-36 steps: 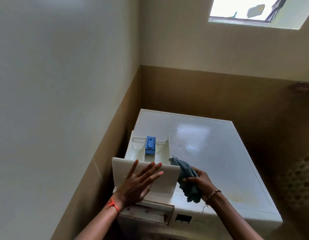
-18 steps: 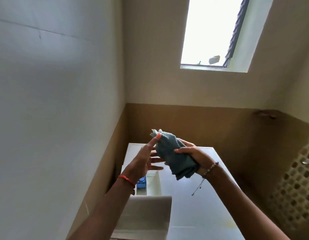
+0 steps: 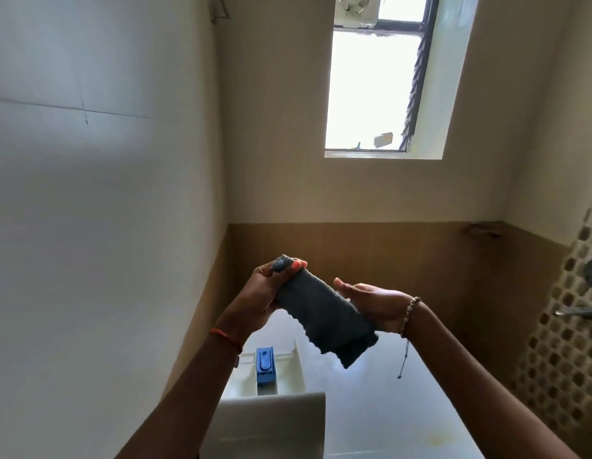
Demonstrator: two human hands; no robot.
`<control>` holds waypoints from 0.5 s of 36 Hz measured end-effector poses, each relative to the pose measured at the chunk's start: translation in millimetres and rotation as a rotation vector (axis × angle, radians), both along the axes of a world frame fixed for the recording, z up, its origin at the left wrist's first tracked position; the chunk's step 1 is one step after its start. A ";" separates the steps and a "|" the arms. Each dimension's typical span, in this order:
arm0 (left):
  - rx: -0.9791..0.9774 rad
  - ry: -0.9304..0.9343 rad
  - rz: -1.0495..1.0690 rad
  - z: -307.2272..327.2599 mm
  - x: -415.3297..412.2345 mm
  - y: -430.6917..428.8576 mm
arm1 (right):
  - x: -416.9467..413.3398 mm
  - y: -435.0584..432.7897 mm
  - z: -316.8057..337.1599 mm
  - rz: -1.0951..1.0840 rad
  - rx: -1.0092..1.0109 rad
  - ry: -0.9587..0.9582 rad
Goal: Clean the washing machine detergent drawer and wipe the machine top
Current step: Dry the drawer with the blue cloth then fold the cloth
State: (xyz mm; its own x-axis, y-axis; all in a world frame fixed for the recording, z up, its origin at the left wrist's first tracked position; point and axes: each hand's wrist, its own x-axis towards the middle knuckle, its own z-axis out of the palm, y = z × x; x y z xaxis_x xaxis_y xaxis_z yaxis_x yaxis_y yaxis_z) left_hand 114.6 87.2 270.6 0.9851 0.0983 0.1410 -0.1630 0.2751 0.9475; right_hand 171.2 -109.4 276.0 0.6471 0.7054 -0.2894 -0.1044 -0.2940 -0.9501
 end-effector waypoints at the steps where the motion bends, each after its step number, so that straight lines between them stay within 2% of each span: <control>1: -0.010 -0.016 -0.010 2.2 1.9 -1.5 | 1.0 1.1 -2.0 0.004 0.007 0.086; 3: -0.018 -0.044 -0.025 6.1 6.5 -3.6 | 6.5 3.3 -5.9 -0.009 -0.018 0.161; 7: -0.092 -0.067 -0.022 11.6 14.6 -1.8 | 14.8 1.6 3.9 0.020 -0.100 0.063; 10: -0.095 -0.062 0.001 13.3 19.9 2.9 | 24.4 -3.6 14.2 0.021 -0.067 0.028; 18: 0.057 -0.072 0.010 16.2 18.9 9.5 | 48.2 -9.1 32.9 -0.140 -0.061 -0.335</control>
State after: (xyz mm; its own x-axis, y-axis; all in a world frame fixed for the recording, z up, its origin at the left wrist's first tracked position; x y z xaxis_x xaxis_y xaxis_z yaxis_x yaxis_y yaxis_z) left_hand 133.5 96.7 286.9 0.9712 0.0977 0.2173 -0.2340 0.2193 0.9472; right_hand 219.5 -118.5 308.9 0.8020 0.5914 -0.0838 0.1660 -0.3556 -0.9198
